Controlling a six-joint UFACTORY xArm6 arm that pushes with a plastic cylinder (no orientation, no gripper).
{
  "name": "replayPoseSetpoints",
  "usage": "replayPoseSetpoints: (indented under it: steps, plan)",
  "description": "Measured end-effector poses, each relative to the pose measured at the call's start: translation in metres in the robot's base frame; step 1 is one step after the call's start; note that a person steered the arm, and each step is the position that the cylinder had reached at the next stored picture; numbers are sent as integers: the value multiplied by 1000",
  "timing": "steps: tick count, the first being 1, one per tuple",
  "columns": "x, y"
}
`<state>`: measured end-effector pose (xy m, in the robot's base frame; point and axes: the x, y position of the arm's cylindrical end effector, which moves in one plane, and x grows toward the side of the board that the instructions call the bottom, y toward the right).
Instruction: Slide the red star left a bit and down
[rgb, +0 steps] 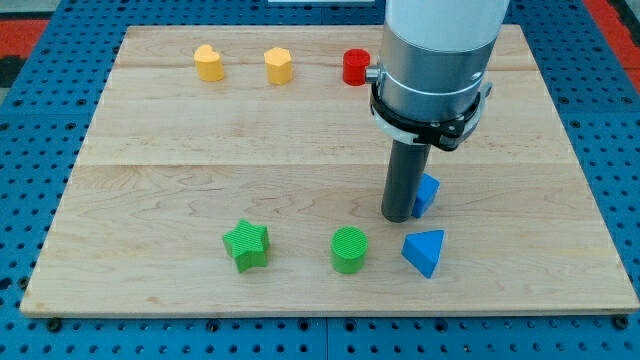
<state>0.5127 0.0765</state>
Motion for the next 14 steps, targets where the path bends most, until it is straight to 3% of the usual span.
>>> replayPoseSetpoints:
  steps: [1, 2, 4, 5, 6, 7, 8, 9, 11, 12, 13, 14]
  plan:
    - [-8, -43]
    - [-79, -57]
    - [-164, 108]
    - [-234, 110]
    - [-255, 71]
    - [-255, 114]
    - [-310, 117]
    - [-321, 79]
    - [-229, 23]
    - [-208, 62]
    - [-227, 95]
    - [-196, 139]
